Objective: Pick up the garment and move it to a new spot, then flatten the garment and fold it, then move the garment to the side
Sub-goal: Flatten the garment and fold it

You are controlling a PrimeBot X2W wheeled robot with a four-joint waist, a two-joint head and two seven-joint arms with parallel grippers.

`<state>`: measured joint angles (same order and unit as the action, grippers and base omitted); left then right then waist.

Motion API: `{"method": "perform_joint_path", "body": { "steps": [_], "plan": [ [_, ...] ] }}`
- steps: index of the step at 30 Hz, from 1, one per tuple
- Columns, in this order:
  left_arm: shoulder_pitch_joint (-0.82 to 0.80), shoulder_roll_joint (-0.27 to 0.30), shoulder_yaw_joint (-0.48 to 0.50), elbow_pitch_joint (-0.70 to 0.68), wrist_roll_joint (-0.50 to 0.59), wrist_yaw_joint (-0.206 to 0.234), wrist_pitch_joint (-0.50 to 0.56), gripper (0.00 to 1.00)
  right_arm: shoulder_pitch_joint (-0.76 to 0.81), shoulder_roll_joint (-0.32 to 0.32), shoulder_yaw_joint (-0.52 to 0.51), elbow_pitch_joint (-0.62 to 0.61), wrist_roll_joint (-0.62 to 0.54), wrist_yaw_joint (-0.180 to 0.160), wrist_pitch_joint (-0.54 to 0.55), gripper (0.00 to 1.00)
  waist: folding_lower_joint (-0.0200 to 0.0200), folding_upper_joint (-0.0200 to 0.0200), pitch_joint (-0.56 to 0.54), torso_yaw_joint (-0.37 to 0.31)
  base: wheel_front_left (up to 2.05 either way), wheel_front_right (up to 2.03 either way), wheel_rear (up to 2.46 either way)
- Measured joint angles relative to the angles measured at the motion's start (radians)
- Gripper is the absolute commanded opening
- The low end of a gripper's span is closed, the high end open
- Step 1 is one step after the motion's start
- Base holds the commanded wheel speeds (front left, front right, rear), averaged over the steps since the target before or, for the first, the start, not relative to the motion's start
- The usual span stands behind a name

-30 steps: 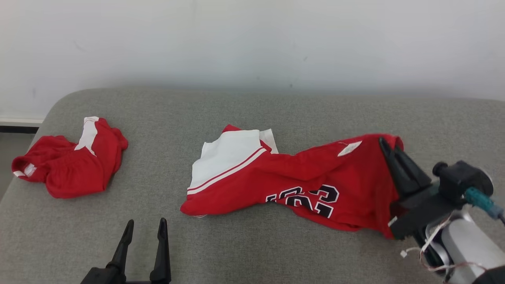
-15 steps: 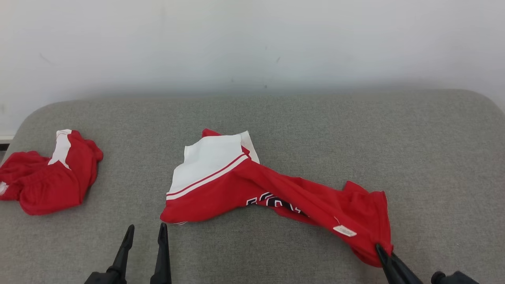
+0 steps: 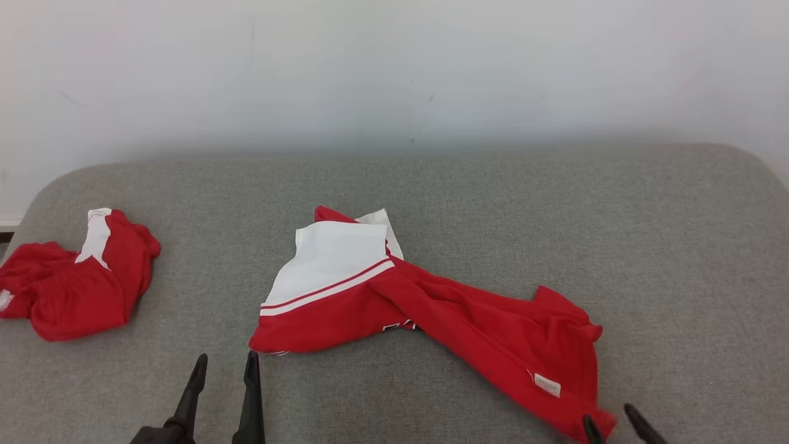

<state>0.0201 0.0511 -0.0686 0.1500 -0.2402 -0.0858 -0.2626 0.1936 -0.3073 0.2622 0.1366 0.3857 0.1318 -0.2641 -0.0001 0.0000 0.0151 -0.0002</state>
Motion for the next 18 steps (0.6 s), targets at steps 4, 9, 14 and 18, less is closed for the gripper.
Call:
{"method": "perform_joint_path", "body": {
  "steps": [4,9,14,18],
  "plan": [
    [0.002,0.000,0.005,-0.002,0.003,-0.002,0.000,1.00,0.008,0.004,-0.056,-0.056,-0.020,0.000,0.000,1.00,0.0000,0.0000,-0.009,0.001,0.00,0.00,0.00],
    [0.002,0.000,0.019,-0.002,0.007,-0.008,0.000,1.00,0.017,0.022,-0.108,-0.120,-0.032,0.000,0.000,1.00,0.0000,0.0000,-0.015,0.007,0.00,0.00,0.00],
    [0.008,0.000,0.027,-0.010,0.014,-0.007,0.000,1.00,0.018,0.053,-0.132,-0.149,-0.047,0.000,0.000,1.00,0.0000,0.0000,-0.019,0.016,0.00,0.00,0.00],
    [0.014,0.001,0.040,-0.014,0.021,-0.007,0.000,1.00,0.018,0.093,-0.156,-0.157,-0.061,0.000,0.000,1.00,0.0000,0.0000,-0.019,0.022,0.00,0.00,0.00]
  ]
}}
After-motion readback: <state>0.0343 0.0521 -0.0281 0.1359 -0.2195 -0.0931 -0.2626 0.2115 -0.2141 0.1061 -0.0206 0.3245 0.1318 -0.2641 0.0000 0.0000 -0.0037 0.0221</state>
